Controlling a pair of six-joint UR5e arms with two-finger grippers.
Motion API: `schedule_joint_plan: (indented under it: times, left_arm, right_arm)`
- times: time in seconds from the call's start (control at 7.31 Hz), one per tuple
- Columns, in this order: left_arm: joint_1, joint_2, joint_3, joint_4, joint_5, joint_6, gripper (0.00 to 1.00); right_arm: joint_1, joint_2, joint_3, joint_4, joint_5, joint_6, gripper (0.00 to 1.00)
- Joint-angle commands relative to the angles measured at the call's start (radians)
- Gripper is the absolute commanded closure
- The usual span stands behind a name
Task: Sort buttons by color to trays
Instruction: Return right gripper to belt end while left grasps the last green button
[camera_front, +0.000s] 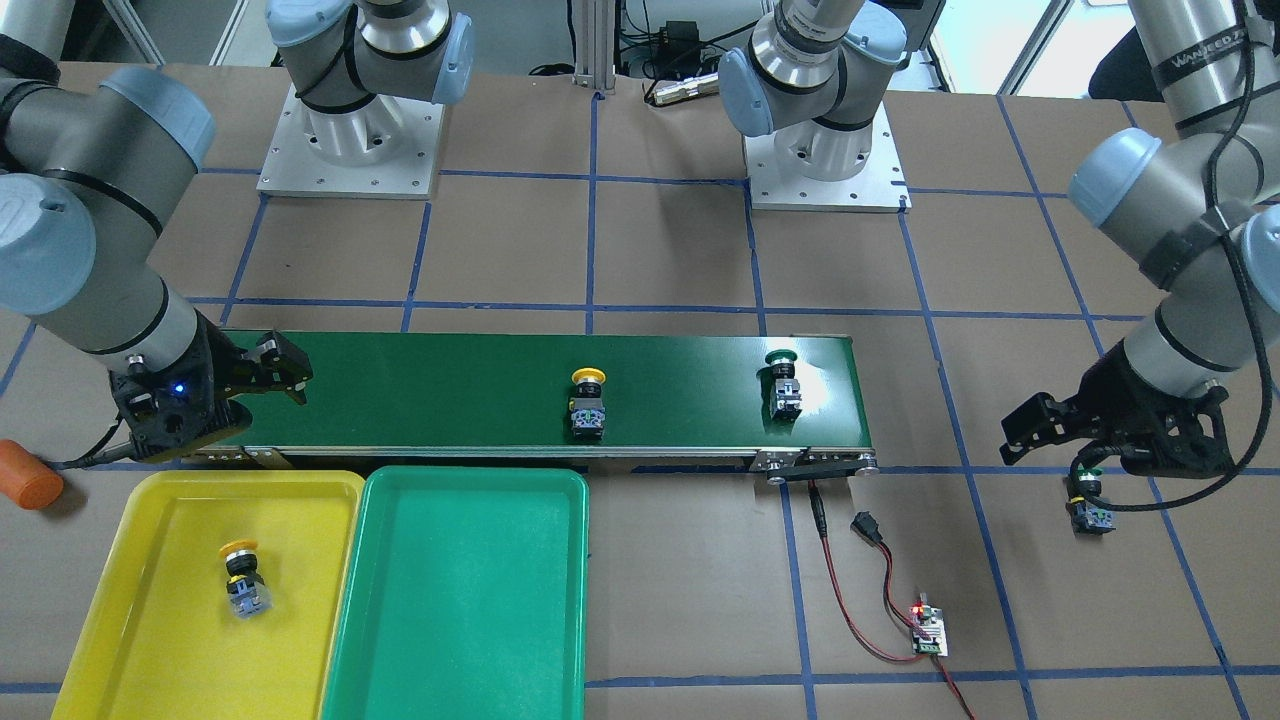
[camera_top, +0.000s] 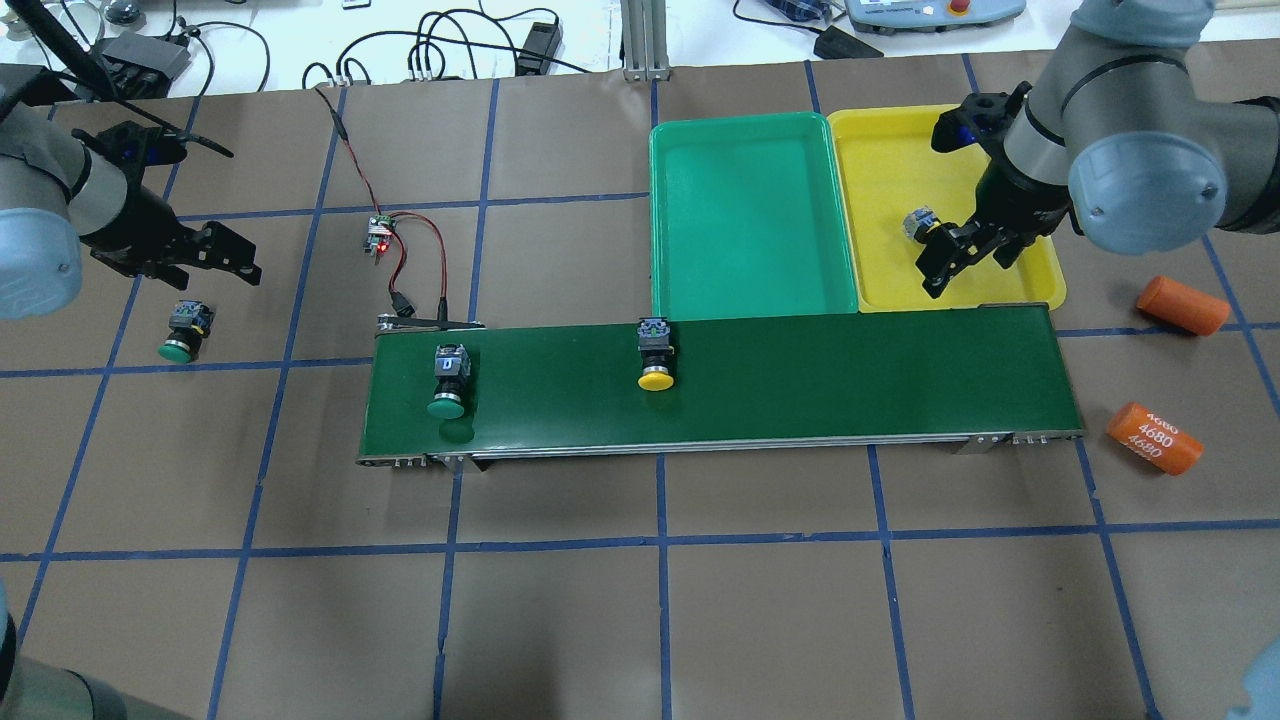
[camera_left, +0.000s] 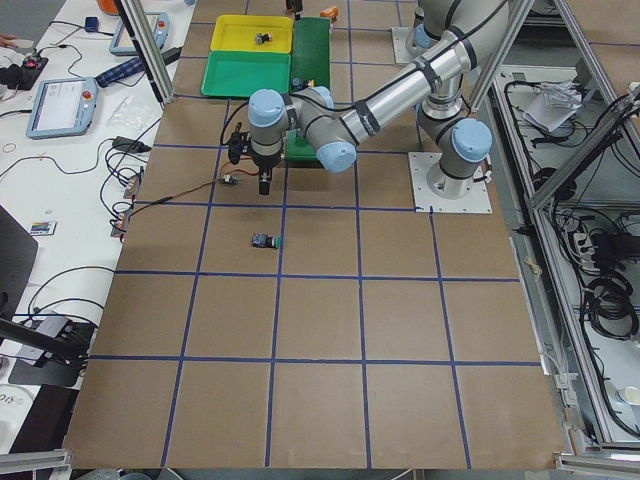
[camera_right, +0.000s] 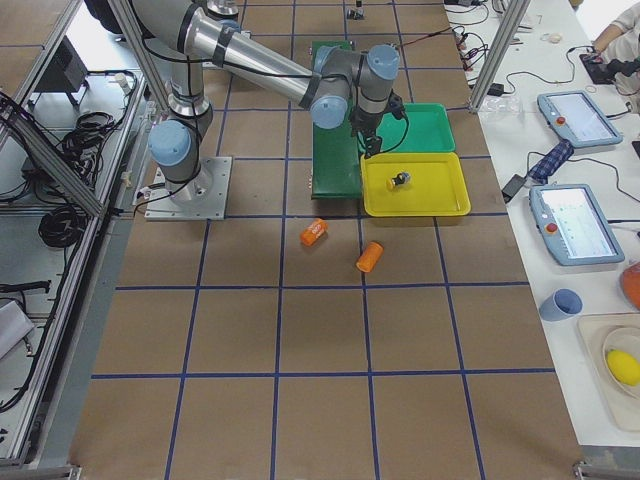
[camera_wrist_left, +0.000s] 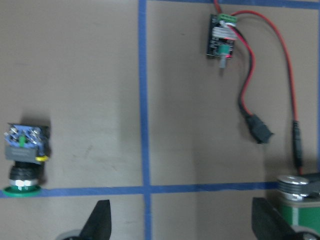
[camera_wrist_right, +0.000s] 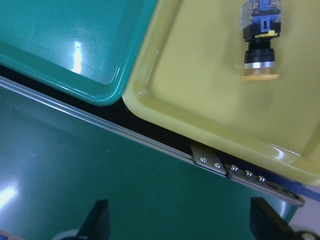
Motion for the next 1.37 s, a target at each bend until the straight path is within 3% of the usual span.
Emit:
schedule_joint_plan:
  times: [0.0,0.27,0.68,0.82,0.96,1.23]
  left_arm:
    - [0.057,-0.11,0.004,0.132,0.047,0.193,0.0]
    - [0.086,-0.187,0.054,0.16,0.062,0.286,0.0]
    - [0.098,-0.241,0.065,0.165,0.061,0.287,0.0]
    - [0.115,-0.251,0.067,0.166,0.059,0.287,0.31]
    - [0.124,-0.251,0.067,0.165,0.056,0.287,0.99]
    - [0.121,-0.238,0.064,0.151,0.053,0.29,1.0]
  right_arm:
    - [0.003,-0.011,0.003,0.008,-0.009,0.152,0.0]
    - [0.004,-0.011,0.019,0.008,-0.011,0.261,0.0]
    - [0.006,-0.011,0.037,0.005,-0.008,0.263,0.0]
    - [0.006,-0.011,0.046,0.006,-0.002,0.263,0.0]
    - [0.007,-0.014,0.077,0.002,0.005,0.263,0.0]
    - [0.007,-0.017,0.085,-0.006,0.005,0.263,0.0]
